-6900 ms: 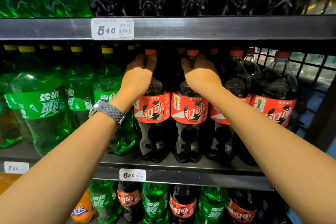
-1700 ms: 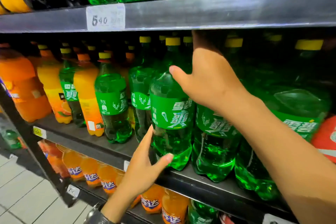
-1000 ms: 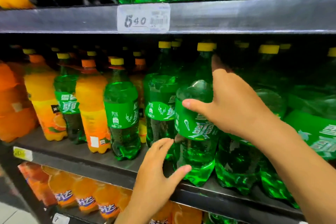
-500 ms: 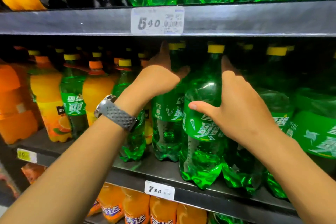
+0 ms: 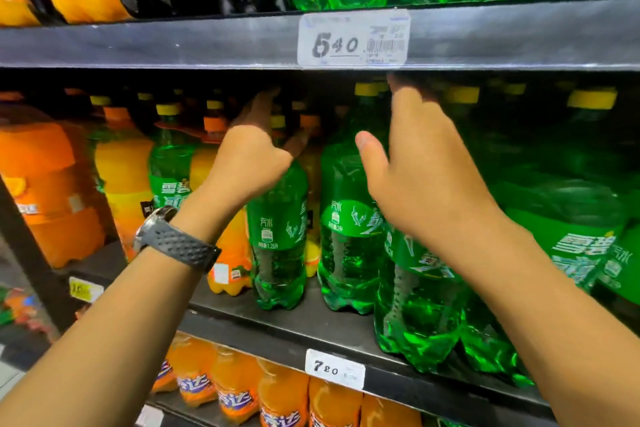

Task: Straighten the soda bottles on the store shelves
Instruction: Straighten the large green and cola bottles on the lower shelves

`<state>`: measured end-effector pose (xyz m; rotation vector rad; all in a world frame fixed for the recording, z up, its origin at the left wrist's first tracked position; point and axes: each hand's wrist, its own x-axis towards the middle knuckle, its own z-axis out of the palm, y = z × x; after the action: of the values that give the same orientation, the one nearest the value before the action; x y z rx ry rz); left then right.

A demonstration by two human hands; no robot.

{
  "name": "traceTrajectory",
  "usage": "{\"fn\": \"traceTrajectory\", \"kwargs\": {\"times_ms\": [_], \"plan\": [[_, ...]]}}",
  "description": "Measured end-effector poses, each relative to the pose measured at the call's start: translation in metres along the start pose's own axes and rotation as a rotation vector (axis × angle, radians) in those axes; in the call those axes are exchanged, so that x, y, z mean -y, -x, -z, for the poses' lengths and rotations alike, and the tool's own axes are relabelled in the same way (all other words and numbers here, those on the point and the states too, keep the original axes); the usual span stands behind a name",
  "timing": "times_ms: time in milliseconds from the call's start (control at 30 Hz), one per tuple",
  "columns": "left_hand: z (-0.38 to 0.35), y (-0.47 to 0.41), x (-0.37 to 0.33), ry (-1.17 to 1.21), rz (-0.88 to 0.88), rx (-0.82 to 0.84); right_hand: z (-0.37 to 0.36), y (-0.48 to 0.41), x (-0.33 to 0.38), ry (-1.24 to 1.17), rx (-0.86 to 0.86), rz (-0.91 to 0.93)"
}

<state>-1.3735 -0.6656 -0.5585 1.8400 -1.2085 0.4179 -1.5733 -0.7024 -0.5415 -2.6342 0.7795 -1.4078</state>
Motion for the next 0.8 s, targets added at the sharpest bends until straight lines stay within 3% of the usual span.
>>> {"fn": "traceTrajectory", "kwargs": {"times_ms": [133,300,567,800], "plan": [[-0.007,-0.004,0.013,-0.034,-0.038,0.041,-0.017,-0.035,0.008,0.113,0.178,-0.118],[-0.006,-0.012,0.025,0.162,-0.035,0.164,-0.036,-0.065,0.008,0.166,0.365,-0.375],[0.003,-0.013,0.036,0.004,-0.137,0.187,-0.042,-0.083,0.002,0.378,0.351,-0.315],[0.015,-0.028,0.038,0.032,-0.150,0.330,-0.042,-0.089,0.001,0.456,0.415,-0.309]]}}
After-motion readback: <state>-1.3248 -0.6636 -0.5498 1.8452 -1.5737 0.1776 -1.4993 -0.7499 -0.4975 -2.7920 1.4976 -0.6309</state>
